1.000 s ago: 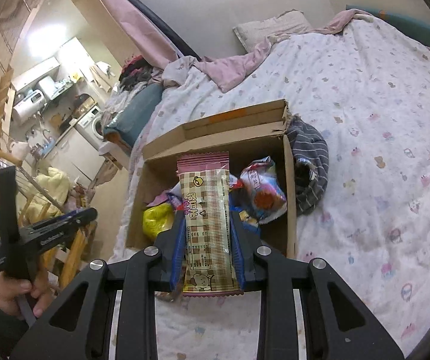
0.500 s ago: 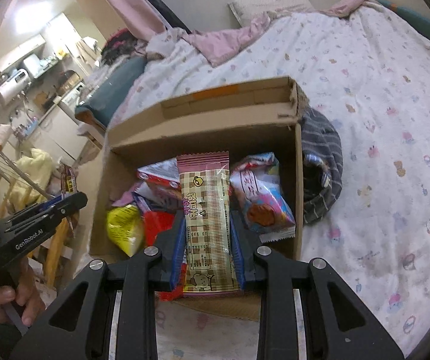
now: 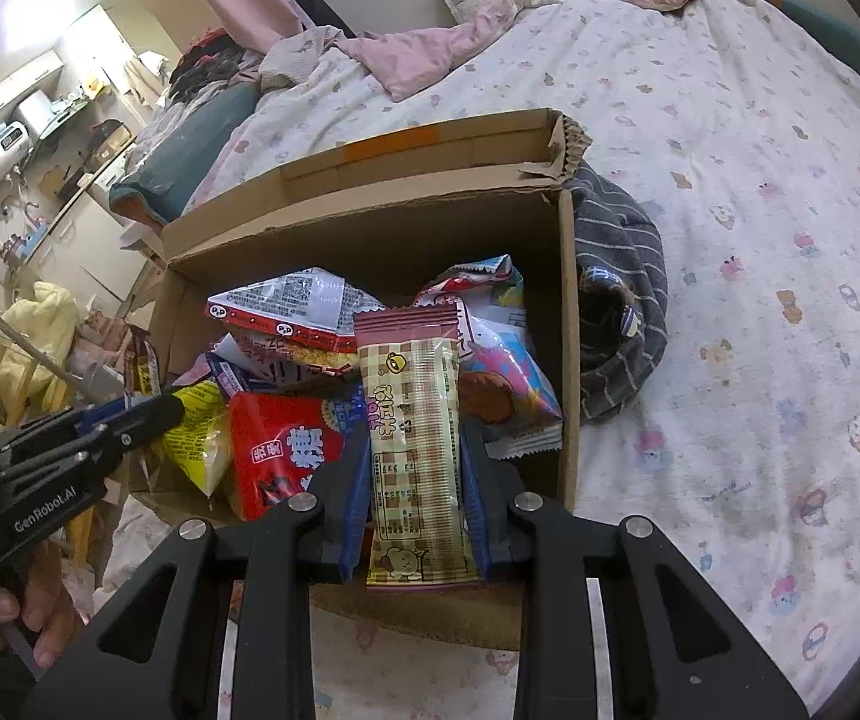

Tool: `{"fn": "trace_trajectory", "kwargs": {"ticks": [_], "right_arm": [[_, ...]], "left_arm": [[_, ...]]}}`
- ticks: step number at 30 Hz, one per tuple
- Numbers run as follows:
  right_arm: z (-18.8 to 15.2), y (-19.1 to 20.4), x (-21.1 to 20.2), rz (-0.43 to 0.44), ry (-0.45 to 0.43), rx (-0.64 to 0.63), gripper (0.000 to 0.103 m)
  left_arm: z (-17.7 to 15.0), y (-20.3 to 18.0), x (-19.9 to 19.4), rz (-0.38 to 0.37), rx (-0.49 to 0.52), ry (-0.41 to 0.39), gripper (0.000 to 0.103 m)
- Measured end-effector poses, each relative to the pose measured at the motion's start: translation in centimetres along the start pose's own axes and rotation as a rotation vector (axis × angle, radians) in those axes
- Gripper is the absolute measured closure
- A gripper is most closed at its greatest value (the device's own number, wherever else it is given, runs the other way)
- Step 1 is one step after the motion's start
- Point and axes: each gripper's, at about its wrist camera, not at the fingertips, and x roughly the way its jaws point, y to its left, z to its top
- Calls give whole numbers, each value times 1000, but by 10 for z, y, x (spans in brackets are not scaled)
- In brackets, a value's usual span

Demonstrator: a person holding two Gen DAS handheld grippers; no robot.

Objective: Organize snacks
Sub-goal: 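Carry both held snacks over the box and lower them inside, then open both grippers to release the snacks into the box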

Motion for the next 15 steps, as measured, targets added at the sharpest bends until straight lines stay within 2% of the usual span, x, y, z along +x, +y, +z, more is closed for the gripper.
{"fn": "trace_trajectory", "kwargs": {"ticks": [15], "right_arm": [[2,-7,-5,30,-14,44,71]], "left_arm": [[-10,-7,2,1,15,25,88]]}}
